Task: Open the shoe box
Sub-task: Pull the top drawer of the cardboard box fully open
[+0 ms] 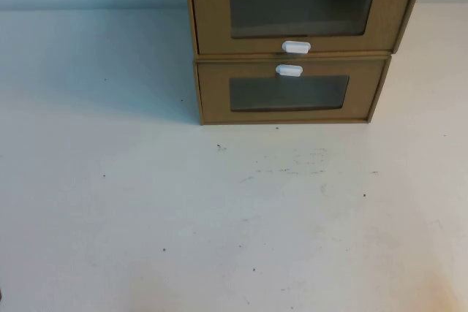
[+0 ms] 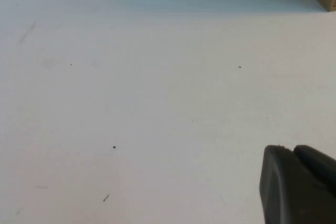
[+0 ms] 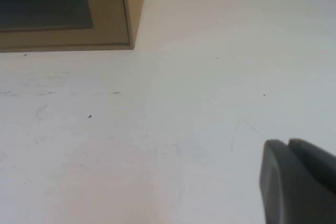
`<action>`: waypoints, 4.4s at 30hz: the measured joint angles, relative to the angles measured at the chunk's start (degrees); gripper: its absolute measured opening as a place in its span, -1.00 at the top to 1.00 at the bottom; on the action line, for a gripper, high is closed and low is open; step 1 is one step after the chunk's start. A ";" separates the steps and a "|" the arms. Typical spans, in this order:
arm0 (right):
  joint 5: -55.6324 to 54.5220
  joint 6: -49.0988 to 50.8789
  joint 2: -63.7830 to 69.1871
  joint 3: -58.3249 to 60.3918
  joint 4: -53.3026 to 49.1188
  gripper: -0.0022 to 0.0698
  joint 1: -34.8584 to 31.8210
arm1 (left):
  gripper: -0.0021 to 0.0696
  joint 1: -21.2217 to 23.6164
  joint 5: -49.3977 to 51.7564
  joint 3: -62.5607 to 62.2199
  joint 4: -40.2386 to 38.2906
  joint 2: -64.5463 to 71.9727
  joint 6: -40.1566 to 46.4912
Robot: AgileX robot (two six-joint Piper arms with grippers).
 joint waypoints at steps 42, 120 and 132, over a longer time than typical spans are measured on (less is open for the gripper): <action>0.00 0.00 0.00 0.00 0.10 0.98 0.00 | 0.95 0.00 -6.07 0.00 -6.55 0.00 -6.79; 0.00 0.00 0.00 0.00 0.20 0.98 0.00 | 0.95 -13.59 38.98 -146.92 -38.82 128.55 25.88; 0.00 0.00 0.00 0.00 0.20 0.98 0.00 | 0.95 -13.59 38.48 -147.37 -38.97 129.65 25.88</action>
